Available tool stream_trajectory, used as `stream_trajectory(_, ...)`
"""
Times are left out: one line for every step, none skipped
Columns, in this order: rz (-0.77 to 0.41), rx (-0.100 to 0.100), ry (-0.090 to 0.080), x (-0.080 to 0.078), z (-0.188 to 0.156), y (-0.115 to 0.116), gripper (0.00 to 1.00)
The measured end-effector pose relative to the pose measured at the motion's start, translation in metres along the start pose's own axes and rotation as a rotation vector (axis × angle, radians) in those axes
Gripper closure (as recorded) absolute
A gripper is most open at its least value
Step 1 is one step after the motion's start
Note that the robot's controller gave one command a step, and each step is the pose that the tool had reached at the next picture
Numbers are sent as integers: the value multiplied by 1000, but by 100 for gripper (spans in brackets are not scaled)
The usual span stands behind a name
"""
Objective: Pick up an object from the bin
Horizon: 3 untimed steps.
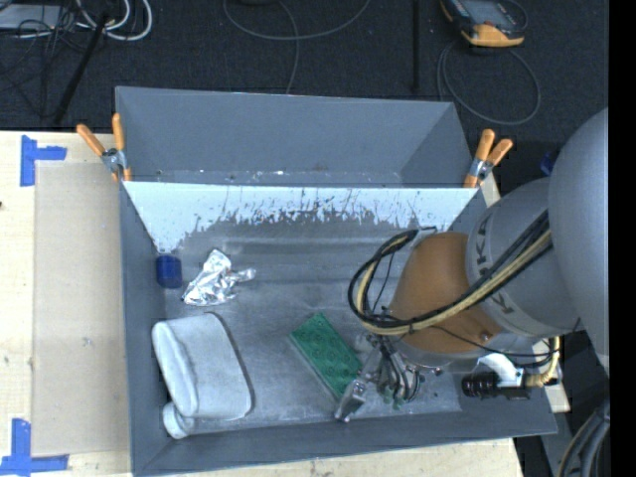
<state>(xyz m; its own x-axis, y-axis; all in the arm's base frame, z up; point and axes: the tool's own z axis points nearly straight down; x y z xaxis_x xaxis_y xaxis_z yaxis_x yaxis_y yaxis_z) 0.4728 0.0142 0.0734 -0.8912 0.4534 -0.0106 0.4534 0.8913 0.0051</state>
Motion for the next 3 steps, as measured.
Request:
stream_trajectory(70, 3, -4, 19, 0, 43, 0)
stream_trajectory(66, 0, -6, 18, -2, 44, 100)
stream_trajectory(64, 2, 5, 16, -103, 45, 100)
